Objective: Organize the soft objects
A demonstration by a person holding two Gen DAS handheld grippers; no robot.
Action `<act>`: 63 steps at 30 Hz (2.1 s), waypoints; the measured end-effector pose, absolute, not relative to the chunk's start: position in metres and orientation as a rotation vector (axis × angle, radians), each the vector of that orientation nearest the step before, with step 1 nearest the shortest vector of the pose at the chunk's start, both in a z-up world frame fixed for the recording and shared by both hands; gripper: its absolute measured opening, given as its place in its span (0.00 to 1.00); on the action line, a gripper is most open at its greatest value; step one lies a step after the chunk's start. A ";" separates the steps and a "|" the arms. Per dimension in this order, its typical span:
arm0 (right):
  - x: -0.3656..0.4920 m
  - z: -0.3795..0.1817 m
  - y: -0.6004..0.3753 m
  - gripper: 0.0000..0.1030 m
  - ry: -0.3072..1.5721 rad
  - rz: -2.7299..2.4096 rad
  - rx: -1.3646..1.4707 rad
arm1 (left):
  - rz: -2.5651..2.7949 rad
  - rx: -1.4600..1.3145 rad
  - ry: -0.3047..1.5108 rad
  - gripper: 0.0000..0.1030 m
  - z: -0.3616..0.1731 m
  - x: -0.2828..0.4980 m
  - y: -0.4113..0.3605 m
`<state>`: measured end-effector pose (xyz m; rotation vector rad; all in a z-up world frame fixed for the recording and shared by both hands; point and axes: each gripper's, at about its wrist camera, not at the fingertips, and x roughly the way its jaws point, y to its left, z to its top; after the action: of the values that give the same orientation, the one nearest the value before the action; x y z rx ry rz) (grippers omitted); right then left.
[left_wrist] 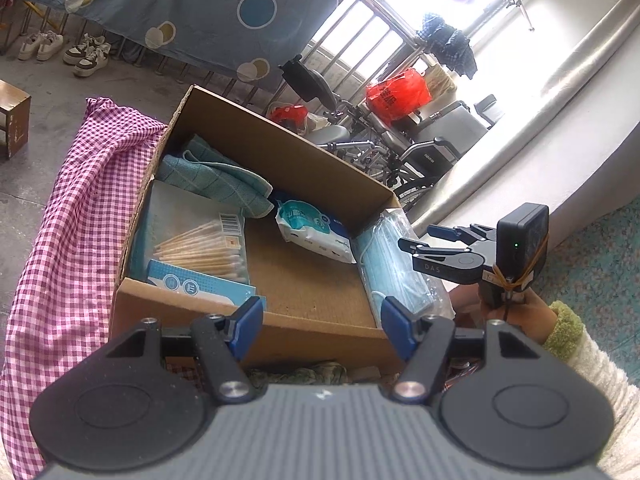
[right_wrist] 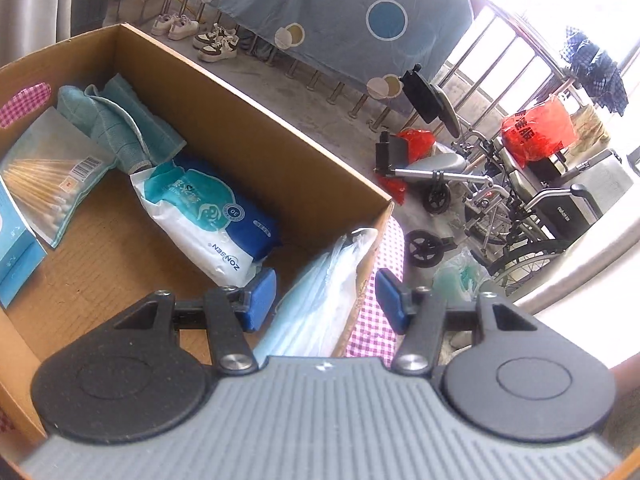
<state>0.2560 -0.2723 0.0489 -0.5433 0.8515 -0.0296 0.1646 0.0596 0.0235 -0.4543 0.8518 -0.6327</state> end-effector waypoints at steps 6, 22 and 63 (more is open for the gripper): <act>0.246 0.033 -0.270 0.49 0.856 -0.045 -0.609 | -0.637 -0.453 0.862 0.64 0.022 0.166 0.056; 0.247 0.019 -0.268 0.08 0.947 -0.005 -0.521 | -0.631 -0.461 0.879 0.65 0.019 0.168 0.054; 0.215 0.115 -0.294 0.46 0.786 0.121 0.206 | -0.574 -0.369 0.808 0.78 0.032 0.149 0.064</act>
<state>0.2150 -0.2940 0.1148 0.2059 0.7859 0.1209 0.1495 0.0636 0.0323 -0.3693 0.8077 -0.5741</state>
